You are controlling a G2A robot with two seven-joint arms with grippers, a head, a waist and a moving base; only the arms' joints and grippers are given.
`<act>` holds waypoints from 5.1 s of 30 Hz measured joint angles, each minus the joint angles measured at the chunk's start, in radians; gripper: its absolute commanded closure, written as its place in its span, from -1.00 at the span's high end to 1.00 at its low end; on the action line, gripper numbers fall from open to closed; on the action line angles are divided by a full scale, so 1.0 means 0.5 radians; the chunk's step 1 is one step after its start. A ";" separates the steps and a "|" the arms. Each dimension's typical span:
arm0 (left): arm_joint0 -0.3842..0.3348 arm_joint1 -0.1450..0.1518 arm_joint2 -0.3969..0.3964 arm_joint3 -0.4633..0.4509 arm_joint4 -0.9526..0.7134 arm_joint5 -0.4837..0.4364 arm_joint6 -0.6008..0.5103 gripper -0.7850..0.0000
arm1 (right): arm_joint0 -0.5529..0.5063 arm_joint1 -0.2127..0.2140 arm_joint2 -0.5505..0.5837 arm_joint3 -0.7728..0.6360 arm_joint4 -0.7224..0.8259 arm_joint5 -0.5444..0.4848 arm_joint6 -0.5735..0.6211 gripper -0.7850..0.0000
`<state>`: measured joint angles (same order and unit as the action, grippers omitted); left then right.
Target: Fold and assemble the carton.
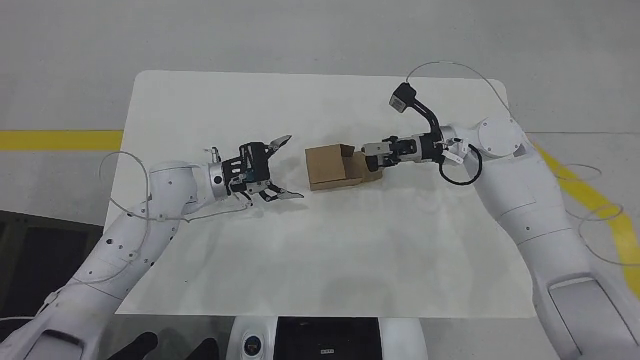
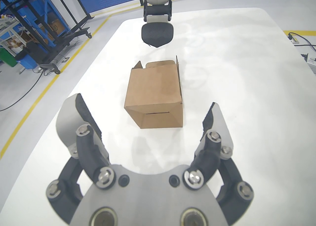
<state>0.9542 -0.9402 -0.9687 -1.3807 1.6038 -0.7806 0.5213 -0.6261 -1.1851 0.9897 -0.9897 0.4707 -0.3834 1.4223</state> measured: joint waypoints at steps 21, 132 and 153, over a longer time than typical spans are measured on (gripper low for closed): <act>-0.070 -0.018 0.006 0.021 -0.076 -0.168 -0.243 1.00 | -0.189 0.081 0.116 -0.247 -0.054 0.283 0.124 1.00; -0.485 -0.332 0.353 0.623 -0.085 -0.404 -0.089 1.00 | 0.154 -0.181 -0.297 0.437 0.128 -0.099 -0.069 1.00; -0.478 -0.338 0.340 0.635 -0.097 -0.403 -0.134 1.00 | 0.096 -0.263 -0.443 0.500 0.354 -0.104 -0.075 1.00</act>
<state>0.7149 -1.1094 -0.7987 -1.0634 1.5555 -0.9823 0.4540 -0.5780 -1.3164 0.7684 -0.7397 0.6476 -0.4352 1.3848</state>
